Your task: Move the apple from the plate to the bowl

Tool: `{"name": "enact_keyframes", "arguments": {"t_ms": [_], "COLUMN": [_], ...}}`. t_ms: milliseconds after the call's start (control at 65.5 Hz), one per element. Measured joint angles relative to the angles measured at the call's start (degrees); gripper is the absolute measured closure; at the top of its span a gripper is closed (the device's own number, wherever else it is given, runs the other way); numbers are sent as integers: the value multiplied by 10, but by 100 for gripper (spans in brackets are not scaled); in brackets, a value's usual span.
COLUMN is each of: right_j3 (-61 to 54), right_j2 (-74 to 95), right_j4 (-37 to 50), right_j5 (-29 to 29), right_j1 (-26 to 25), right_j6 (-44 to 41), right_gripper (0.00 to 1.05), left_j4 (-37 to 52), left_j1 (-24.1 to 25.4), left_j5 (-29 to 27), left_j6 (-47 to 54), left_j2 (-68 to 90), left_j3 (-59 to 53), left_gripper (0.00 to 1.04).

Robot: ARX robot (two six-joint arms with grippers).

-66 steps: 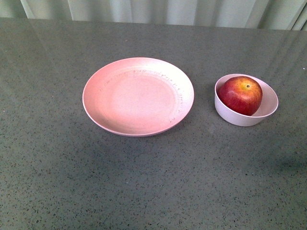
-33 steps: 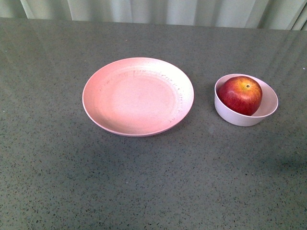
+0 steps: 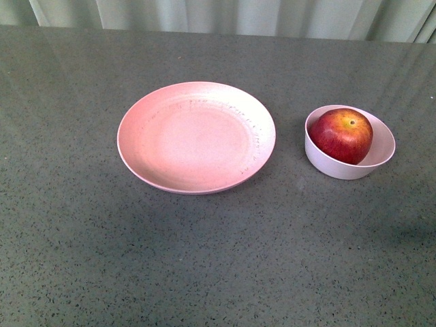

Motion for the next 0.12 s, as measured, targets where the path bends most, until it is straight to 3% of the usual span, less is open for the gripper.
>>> {"name": "enact_keyframes", "arguments": {"t_ms": [122], "right_j3": [0], "right_j2": [0], "right_j4": [0], "right_j5": [0], "right_j1": [0], "right_j6": [0], "right_gripper": [9], "left_j4": [0], "left_j1": [0], "left_j5": [0], "left_j6": [0], "left_j2": [0], "left_j3": [0], "left_gripper": [9]}}
